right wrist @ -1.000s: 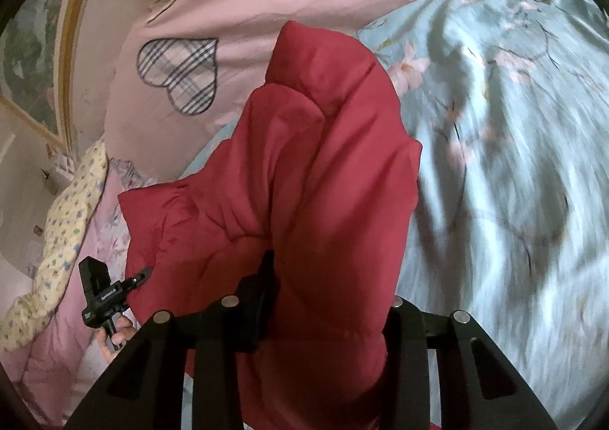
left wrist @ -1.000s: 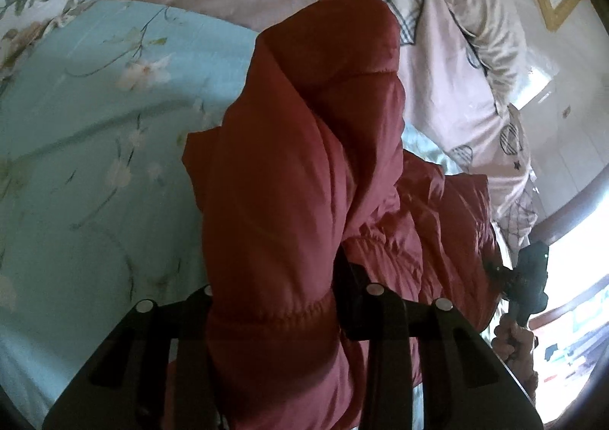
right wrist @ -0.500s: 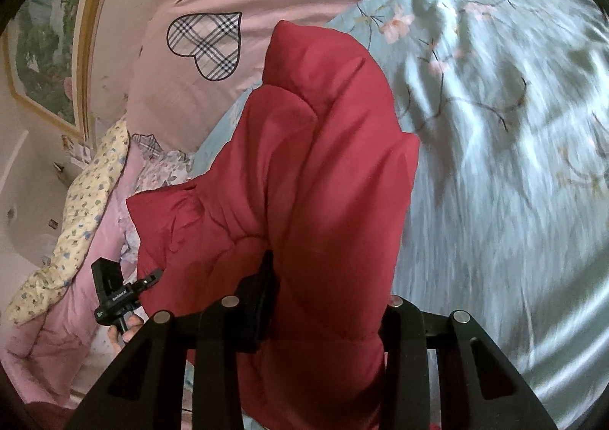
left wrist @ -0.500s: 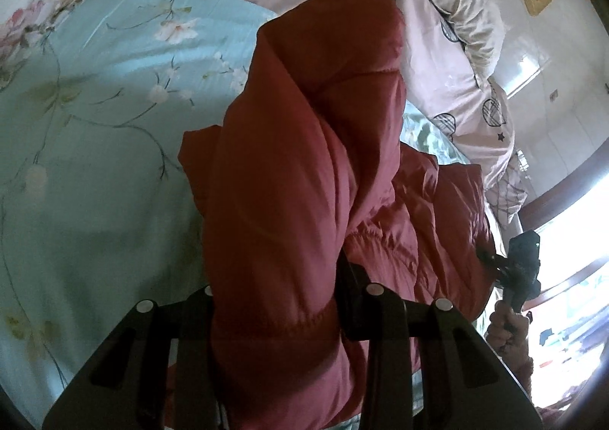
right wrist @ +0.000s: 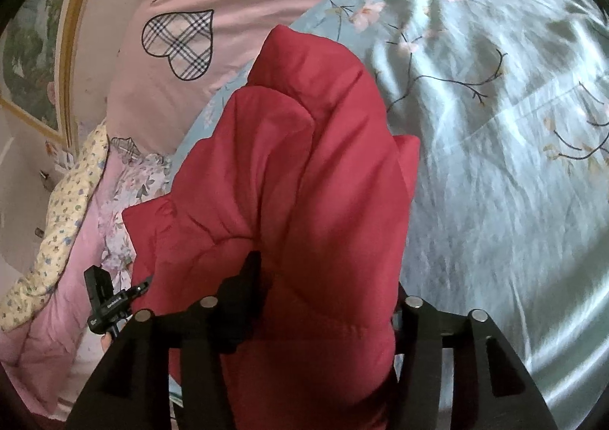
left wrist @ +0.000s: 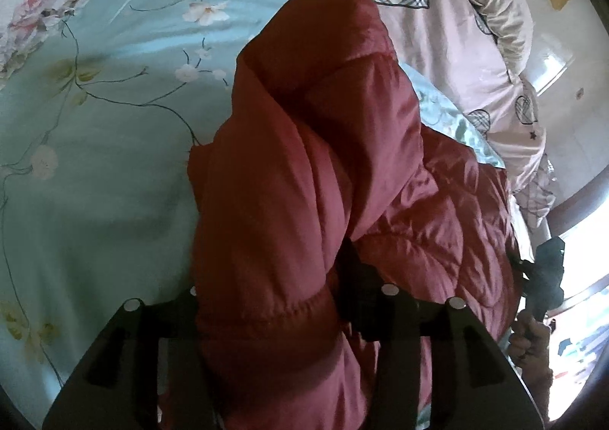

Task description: Fold large clothes

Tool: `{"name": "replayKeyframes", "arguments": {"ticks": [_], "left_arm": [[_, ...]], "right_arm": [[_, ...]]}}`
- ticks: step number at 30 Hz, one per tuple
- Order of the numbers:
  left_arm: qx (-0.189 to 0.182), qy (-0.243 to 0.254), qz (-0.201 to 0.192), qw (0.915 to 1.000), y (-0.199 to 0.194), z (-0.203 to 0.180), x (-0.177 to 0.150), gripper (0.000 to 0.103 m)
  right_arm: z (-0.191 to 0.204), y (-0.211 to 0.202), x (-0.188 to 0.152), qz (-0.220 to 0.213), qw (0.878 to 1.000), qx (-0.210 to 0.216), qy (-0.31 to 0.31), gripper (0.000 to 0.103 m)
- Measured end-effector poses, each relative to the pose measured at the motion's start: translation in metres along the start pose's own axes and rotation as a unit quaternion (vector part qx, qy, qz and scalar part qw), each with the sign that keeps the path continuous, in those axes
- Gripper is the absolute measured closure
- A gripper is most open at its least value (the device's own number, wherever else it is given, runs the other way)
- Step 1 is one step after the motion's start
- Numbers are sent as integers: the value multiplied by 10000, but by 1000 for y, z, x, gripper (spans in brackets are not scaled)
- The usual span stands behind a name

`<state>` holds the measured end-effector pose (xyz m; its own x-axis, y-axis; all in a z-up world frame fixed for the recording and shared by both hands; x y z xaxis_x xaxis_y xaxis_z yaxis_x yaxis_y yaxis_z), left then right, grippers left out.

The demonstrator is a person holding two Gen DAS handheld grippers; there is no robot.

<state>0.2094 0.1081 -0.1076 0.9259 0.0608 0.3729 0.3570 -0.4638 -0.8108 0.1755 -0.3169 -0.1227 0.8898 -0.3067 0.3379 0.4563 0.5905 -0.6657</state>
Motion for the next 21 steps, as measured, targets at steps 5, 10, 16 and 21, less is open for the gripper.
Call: {"name": "replayKeyframes", "arguments": {"ticks": [5,10,16,21], "left_arm": [[425,19,-137,9990,-3,0,1,42],[620,64,-181,9979,-11,-3,-1,39],[799,11,-325,9963,-25,0,0,27],[999,-46,-477,9938,-35,8,5,18]], "right_arm": [[-1,-1,1,-41,10000,-68,30,35],[-4,-7,0,-92,9996,-253,26,25],[-1,-21,1,-247,9978,-587,-169,20],[5,-24,2,-282,9963,-745,-310,18]]}}
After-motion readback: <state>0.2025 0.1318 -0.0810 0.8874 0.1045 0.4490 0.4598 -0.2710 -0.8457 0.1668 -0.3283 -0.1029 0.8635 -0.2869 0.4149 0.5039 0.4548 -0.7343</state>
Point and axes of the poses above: each gripper's, at about its wrist camera, not at the fingertips, and y roughly the way its jaws point, z to its left, x to its top, the point moved 8 cm from there along y, roughly the way its jaws point, and after that the axes turned 8 degrees about z, right-handed, at the moved point
